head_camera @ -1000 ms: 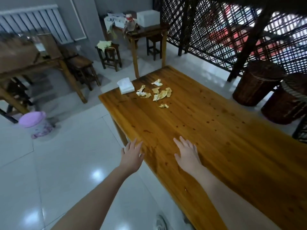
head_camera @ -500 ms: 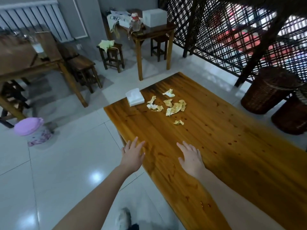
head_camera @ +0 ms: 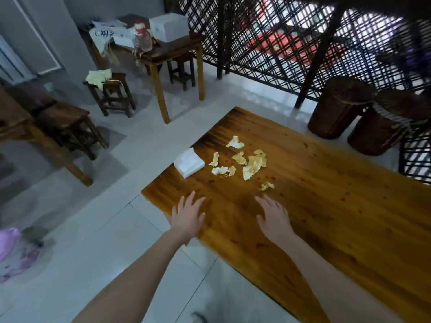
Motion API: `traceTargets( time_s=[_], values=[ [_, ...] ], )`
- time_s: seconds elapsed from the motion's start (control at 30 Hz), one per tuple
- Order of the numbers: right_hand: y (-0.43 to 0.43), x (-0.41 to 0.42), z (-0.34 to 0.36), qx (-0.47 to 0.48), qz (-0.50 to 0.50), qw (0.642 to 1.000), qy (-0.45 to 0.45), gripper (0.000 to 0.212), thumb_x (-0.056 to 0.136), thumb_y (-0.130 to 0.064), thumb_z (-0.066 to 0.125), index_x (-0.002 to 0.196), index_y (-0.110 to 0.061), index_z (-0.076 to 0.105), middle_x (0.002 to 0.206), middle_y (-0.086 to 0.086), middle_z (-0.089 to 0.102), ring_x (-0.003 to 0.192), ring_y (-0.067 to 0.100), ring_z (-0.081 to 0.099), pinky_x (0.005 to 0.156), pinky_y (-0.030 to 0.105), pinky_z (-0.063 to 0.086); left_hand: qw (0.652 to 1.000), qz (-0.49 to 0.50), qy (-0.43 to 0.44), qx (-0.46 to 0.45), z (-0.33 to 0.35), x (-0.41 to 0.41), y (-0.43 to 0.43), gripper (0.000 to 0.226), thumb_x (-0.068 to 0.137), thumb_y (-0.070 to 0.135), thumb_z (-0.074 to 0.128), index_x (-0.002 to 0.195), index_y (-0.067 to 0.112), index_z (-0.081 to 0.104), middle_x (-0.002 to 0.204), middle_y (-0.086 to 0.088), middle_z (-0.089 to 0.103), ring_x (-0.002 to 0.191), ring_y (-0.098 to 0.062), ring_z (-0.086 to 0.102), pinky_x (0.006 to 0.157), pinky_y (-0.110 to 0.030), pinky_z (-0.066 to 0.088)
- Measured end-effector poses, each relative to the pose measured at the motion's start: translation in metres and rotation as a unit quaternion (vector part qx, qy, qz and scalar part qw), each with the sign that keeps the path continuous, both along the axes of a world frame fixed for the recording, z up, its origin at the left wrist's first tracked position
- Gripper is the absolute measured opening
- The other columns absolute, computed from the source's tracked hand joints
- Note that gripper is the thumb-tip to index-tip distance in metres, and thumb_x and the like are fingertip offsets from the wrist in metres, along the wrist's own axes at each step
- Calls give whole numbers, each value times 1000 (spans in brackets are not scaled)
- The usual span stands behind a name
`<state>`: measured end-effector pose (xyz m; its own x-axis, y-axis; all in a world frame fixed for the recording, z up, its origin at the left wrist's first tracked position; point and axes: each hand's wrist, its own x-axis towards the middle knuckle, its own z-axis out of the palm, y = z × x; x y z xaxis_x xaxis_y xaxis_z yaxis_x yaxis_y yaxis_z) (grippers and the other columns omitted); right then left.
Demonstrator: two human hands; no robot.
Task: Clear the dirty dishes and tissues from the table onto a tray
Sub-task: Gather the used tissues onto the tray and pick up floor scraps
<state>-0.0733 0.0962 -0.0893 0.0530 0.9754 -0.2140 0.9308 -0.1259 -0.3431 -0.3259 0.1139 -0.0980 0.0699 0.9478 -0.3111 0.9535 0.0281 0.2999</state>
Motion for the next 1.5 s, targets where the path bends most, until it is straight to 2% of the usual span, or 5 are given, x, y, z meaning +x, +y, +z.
traceTargets(
  time_s=[0.33,1.03,1.13,1.3,1.5],
  values=[
    [16,0,-17,-34,-93,995,-16,56,96,-19,50,147,-30,28,156,1,23,141,24,26,116,44,22,993,-110,-22,-33,-18,7,56,53,100,40,41,149,38,21,161,3,2,148,-28,0,117,-52,5],
    [144,22,-75,-88,-125,988,-3,55,94,-18,51,145,-26,31,154,7,24,139,27,27,114,42,25,986,-141,-56,-65,-47,53,199,51,99,37,44,147,38,27,160,3,11,147,-23,11,118,-49,13],
    [154,26,-82,-76,-137,987,-19,45,94,-15,50,137,-23,42,145,8,35,131,26,36,108,40,33,986,-146,-59,-60,-53,54,214,49,99,38,44,146,38,29,160,3,13,147,-23,14,118,-49,15],
    [153,26,-83,-54,-169,984,-2,27,89,-6,52,113,-17,56,115,4,47,105,23,48,83,33,46,982,-155,-74,-75,-55,59,232,45,100,36,42,144,37,34,160,4,14,146,-23,14,116,-49,15],
    [185,21,-64,-5,-202,979,21,30,88,-10,57,117,-18,56,113,2,49,105,22,50,84,33,48,976,-188,-77,-74,-47,62,255,47,100,35,42,146,35,31,160,2,13,146,-23,13,117,-49,15]
  ],
)
